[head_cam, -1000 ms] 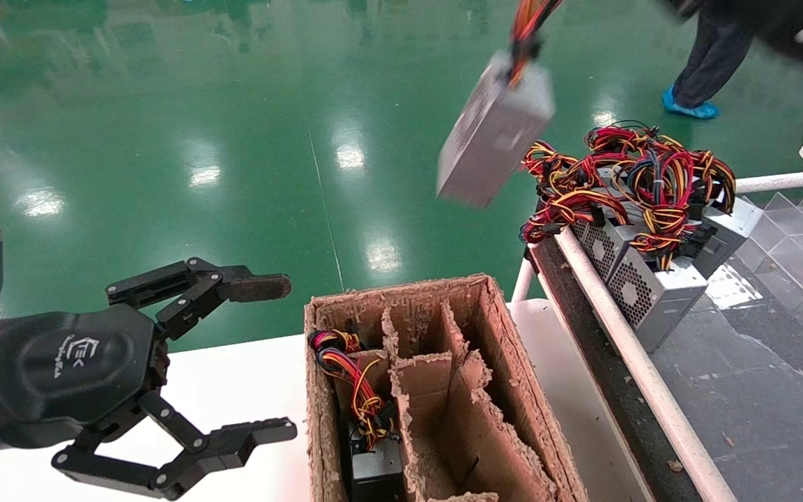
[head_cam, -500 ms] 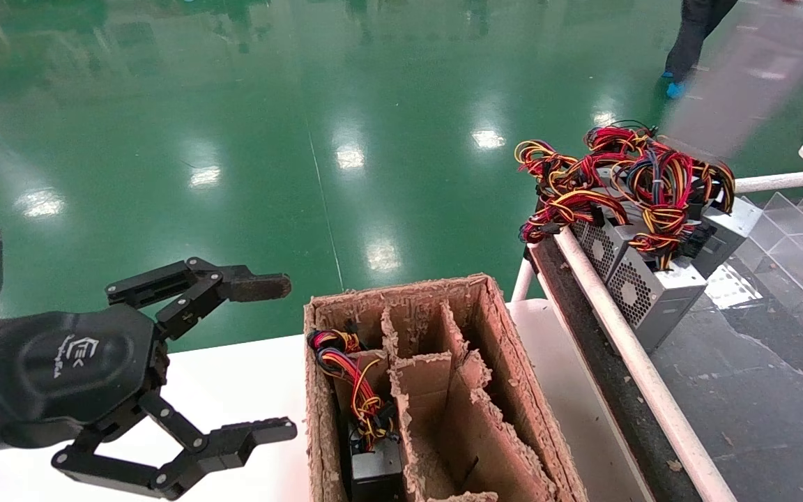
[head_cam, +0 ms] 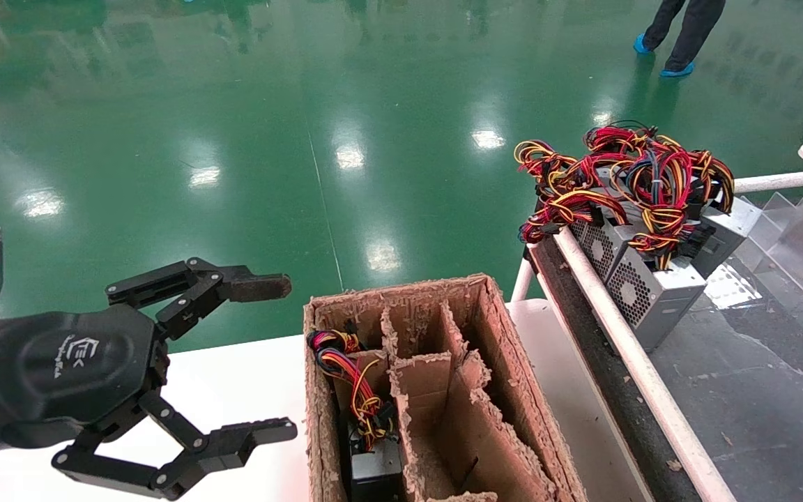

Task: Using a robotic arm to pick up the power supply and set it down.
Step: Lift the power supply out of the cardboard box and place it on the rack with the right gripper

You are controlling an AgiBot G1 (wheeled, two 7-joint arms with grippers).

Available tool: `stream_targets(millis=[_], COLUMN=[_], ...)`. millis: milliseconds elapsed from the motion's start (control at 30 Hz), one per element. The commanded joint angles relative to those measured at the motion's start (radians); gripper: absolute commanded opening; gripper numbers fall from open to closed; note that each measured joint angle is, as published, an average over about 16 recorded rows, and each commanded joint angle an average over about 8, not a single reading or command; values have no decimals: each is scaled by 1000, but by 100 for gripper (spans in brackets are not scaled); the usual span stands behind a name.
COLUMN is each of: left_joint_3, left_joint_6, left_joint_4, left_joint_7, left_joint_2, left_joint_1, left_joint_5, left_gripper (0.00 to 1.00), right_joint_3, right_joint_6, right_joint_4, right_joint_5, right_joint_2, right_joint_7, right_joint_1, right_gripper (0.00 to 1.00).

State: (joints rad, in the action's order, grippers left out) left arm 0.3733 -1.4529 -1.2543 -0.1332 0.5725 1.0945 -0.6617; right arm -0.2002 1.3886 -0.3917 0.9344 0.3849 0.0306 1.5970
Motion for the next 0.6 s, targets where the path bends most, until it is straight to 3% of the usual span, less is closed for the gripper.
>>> stream_targets(millis=[33, 300, 600], left_joint_3=[0, 0, 0], left_joint_6=[0, 0, 0], left_joint_4=[0, 0, 0], left_joint_7=[0, 0, 0], left_joint_2=[0, 0, 0], left_joint_1=[0, 0, 0], left_joint_5=[0, 0, 0], left_gripper=[100, 100, 100], right_joint_3=[4, 3, -27], right_joint_6=[19, 38, 28], right_joint_4=[25, 98, 111], right_joint_5=[-8, -18, 18], right_joint_2=[-20, -7, 50], right_joint_7=[5, 23, 31], right_joint_1=[-32, -117, -136], right_gripper=[0, 0, 0])
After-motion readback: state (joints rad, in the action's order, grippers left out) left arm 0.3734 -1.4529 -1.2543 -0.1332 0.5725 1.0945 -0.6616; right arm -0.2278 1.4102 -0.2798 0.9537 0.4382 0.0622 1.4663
